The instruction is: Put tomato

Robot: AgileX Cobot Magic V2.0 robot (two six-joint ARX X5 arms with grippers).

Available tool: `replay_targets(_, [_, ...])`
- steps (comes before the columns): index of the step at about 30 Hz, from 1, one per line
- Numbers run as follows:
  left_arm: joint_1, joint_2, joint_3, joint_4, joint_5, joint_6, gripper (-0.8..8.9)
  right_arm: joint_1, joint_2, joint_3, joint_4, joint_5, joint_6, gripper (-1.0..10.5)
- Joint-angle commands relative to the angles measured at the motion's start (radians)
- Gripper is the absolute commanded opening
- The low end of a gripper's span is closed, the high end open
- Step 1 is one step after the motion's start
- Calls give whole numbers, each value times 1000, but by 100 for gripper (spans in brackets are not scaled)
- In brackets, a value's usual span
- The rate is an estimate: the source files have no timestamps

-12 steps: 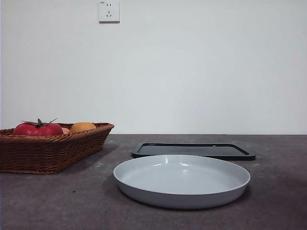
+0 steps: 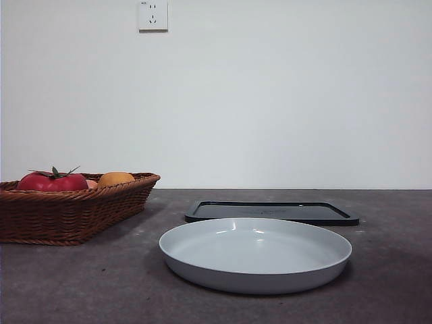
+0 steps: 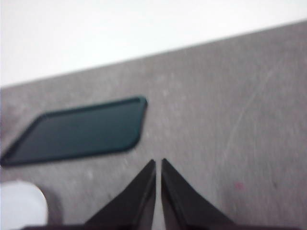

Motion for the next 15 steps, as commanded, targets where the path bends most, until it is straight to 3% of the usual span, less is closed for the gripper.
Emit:
replay_targets(1, [2,3,58,-20,9,-21,10,-2,-2,55,8,-3,29,8])
replay_targets(9, [2,80,225,-107,68,-10,10,-2,64,249,-125,-18,26,8])
replay_targets(15, [2,219,397,-224,175,119,10,-2,201,436,-240,-99,-51,8])
